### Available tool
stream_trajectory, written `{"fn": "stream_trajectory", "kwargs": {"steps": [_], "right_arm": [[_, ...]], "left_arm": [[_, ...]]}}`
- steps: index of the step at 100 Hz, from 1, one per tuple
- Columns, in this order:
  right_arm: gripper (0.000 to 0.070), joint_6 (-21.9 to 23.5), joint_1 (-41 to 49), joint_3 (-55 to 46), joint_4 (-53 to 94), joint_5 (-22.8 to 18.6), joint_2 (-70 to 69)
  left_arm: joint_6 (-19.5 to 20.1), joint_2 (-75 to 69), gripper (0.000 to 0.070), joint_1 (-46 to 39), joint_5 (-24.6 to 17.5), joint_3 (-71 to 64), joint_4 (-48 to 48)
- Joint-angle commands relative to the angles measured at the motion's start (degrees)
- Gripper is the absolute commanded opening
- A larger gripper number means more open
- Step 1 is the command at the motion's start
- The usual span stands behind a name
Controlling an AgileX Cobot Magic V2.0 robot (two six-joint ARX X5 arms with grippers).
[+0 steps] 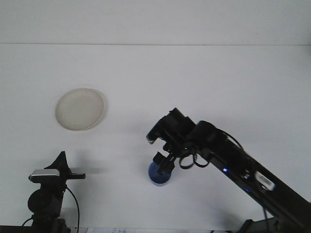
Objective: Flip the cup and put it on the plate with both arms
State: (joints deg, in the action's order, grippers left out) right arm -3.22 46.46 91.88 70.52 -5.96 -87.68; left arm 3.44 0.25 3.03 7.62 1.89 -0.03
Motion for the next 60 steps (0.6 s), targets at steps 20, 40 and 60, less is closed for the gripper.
{"fn": "stream_trajectory", "kwargs": {"steps": [20, 40, 60], "right_arm": [[0.0457, 0.33, 0.57, -2.38, -7.04, 7.06, 21.92], [0.0457, 3.34, 0.57, -17.07, -18.53, 21.55, 42.58], [0.0457, 3.89, 0.57, -36.57, -32.13, 25.83, 62.16]], "left_arm": [[-0.52, -0.09, 0.0014, -0.07, 0.02, -1.09, 0.57], [-0.52, -0.09, 0.0015, -0.07, 0.02, -1.09, 0.57], [-0.52, -0.09, 0.0014, -0.07, 0.02, -1.09, 0.57]]}}
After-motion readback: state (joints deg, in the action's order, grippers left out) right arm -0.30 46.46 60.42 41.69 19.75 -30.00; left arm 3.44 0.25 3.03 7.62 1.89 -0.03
